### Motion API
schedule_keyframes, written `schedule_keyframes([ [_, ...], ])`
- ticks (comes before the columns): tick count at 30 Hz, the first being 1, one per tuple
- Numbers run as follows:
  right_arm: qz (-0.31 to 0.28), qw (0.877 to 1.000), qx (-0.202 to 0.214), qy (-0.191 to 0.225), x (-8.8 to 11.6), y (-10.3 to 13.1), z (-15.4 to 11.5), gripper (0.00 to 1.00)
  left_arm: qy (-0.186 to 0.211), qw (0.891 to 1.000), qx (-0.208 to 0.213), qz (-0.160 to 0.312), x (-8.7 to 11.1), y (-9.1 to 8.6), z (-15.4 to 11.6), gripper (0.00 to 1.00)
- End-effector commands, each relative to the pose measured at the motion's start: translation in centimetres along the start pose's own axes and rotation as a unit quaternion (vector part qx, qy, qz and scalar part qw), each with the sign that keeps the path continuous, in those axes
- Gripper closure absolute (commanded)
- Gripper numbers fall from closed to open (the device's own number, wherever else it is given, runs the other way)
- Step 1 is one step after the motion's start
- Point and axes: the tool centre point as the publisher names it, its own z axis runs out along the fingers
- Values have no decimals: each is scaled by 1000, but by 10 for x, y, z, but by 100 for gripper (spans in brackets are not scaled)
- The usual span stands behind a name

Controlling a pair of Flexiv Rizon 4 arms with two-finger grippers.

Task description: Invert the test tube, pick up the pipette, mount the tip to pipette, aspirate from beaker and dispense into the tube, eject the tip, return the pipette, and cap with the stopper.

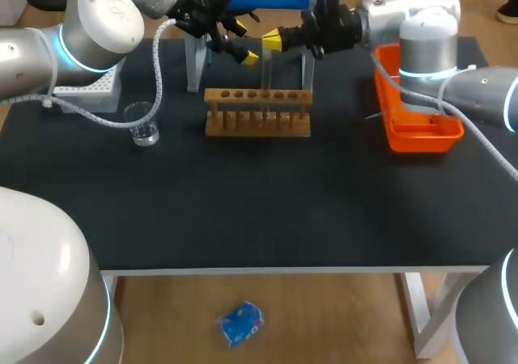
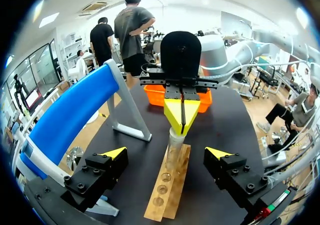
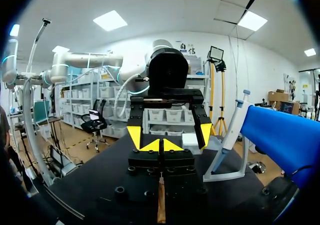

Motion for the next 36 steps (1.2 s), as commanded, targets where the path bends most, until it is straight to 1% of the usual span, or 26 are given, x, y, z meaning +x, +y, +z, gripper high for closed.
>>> schedule_keyframes([
  [1,1,1000,-1,5,-3,-3,0,100,0,1000,2,1,0,1,1,0],
  [36,26,1000,-10,1,-5,-23,3,100,0,1000,2,1,0,1,1,0],
])
